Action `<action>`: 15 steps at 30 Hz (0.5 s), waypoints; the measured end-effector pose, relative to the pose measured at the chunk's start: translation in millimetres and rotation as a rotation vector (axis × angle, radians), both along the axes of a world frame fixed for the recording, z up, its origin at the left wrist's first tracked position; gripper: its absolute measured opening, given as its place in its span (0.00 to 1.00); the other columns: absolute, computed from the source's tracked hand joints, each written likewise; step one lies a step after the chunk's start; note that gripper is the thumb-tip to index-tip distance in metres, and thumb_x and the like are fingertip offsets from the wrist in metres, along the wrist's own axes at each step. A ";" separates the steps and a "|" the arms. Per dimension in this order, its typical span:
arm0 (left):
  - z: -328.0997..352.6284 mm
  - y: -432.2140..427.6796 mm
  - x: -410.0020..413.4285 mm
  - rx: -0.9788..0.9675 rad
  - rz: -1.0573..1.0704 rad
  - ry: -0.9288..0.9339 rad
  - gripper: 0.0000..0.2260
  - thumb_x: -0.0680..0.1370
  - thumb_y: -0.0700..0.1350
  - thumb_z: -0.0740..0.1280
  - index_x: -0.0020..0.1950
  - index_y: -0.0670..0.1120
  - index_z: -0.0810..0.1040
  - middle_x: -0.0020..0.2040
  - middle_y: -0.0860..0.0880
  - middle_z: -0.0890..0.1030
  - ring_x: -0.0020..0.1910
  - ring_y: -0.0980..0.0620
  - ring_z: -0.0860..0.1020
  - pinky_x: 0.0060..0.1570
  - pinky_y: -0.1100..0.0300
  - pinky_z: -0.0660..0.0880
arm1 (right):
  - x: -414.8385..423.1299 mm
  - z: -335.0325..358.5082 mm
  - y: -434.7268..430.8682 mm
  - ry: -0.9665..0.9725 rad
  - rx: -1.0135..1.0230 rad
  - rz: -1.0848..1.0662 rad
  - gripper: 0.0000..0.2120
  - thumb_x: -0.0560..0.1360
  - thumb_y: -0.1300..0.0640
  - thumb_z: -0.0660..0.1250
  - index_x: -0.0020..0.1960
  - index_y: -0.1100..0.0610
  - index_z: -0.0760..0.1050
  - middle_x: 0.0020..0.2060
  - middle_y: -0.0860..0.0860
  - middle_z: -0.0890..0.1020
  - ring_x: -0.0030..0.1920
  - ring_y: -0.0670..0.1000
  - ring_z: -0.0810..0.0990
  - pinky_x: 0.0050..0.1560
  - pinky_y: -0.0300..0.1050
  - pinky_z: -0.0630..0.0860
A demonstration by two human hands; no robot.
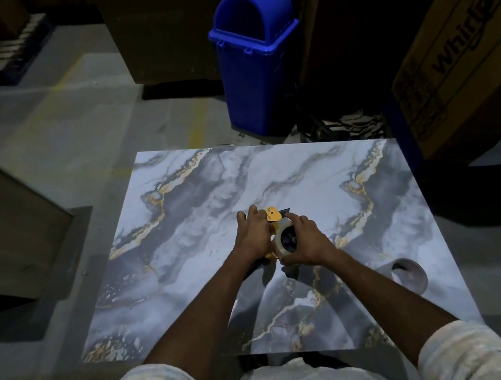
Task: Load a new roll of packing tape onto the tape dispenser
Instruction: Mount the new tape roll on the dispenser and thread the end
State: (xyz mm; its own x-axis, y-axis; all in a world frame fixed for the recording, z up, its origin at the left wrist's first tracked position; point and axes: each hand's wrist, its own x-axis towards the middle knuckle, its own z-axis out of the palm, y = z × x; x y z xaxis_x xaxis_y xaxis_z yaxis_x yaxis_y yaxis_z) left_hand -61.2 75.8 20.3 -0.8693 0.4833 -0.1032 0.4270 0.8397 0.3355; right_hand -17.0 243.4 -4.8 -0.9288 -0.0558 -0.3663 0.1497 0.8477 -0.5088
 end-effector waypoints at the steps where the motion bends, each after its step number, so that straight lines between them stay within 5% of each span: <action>1: 0.5 2.7 0.9 -0.001 -0.006 -0.006 0.06 0.76 0.44 0.69 0.42 0.53 0.74 0.46 0.53 0.70 0.58 0.45 0.67 0.53 0.51 0.57 | -0.3 -0.5 0.7 -0.003 -0.009 0.002 0.59 0.55 0.41 0.81 0.79 0.50 0.55 0.68 0.54 0.70 0.67 0.58 0.68 0.63 0.56 0.75; 5: -2.5 5.8 -1.5 -0.016 -0.032 -0.033 0.07 0.79 0.44 0.64 0.43 0.55 0.71 0.48 0.51 0.72 0.60 0.44 0.66 0.57 0.47 0.59 | -0.7 -1.9 3.1 -0.004 -0.038 -0.013 0.61 0.55 0.42 0.82 0.80 0.51 0.54 0.69 0.54 0.69 0.69 0.57 0.68 0.65 0.54 0.74; 8: -5.1 4.8 -4.7 -0.022 -0.058 -0.031 0.06 0.81 0.45 0.63 0.47 0.52 0.78 0.51 0.49 0.75 0.60 0.45 0.66 0.58 0.47 0.59 | -0.4 -3.2 3.7 0.009 -0.040 -0.012 0.61 0.56 0.43 0.83 0.80 0.52 0.54 0.68 0.54 0.70 0.68 0.56 0.68 0.65 0.54 0.74; 11: -8.0 2.2 -7.1 -0.009 -0.075 -0.033 0.04 0.80 0.45 0.63 0.45 0.53 0.72 0.52 0.48 0.75 0.58 0.45 0.66 0.57 0.47 0.60 | -0.8 -5.3 4.1 0.013 -0.042 -0.010 0.60 0.57 0.43 0.83 0.80 0.52 0.55 0.69 0.53 0.69 0.69 0.57 0.67 0.65 0.54 0.74; 15: -13.5 -3.1 -11.5 -0.013 -0.154 0.003 0.09 0.79 0.46 0.65 0.54 0.50 0.84 0.49 0.51 0.73 0.58 0.45 0.68 0.54 0.48 0.59 | -0.7 -6.1 4.5 0.016 -0.040 -0.017 0.58 0.58 0.43 0.82 0.79 0.53 0.55 0.69 0.53 0.68 0.68 0.57 0.67 0.63 0.55 0.75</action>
State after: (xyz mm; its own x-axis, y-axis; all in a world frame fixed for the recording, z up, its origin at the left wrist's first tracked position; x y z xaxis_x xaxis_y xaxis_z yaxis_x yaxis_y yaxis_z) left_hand -72.7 72.7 6.8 -0.7856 0.6093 -0.1077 0.5519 0.7687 0.3233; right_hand -17.7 247.9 -10.9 -0.9356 -0.0545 -0.3488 0.1550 0.8243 -0.5445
